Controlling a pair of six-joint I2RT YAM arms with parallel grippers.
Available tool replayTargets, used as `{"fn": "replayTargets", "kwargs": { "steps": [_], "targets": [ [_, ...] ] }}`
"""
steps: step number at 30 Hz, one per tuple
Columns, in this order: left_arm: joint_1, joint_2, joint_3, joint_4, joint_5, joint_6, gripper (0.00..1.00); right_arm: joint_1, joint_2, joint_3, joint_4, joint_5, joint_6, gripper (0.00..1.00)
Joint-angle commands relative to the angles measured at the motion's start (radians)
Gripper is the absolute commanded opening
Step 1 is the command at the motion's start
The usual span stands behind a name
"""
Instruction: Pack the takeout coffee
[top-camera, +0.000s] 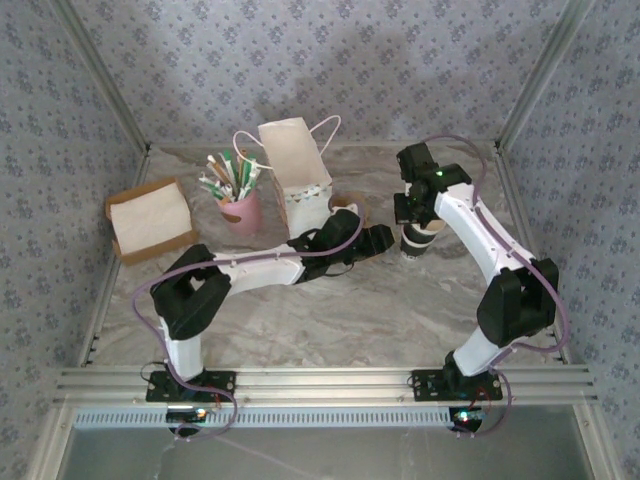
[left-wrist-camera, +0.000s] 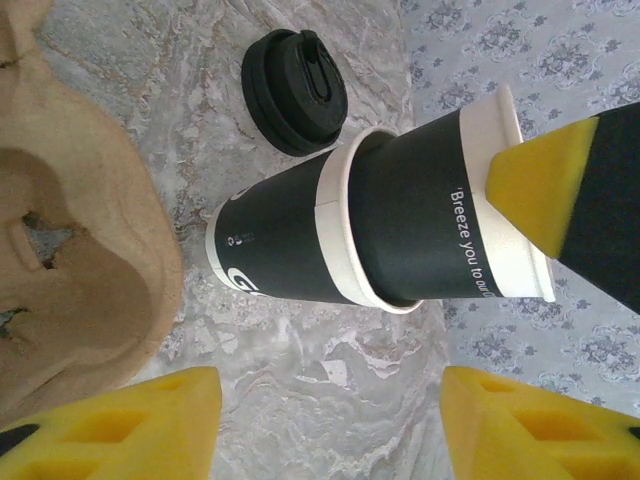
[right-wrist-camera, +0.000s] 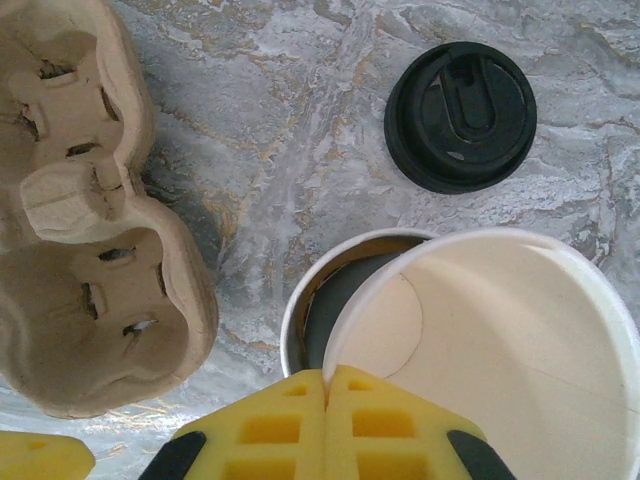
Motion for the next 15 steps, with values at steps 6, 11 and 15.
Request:
{"fn": "replayTargets", "kwargs": {
  "steps": [6,11,15],
  "targets": [
    [-0.007,-0.174,-0.097,-0.059,-0.078,0.028,0.61,0.022,0.040,0.052,0.047,0.009,0.018,0.00],
    [-0.007,-0.246,-0.152,-0.089,-0.117,0.044,0.61,0.034,0.080,0.121,0.069,-0.002,0.021,0.00],
    [-0.007,-0.283,-0.172,-0.113,-0.136,0.057,0.62,0.047,0.096,0.160,0.081,0.005,0.008,0.00]
  ]
}}
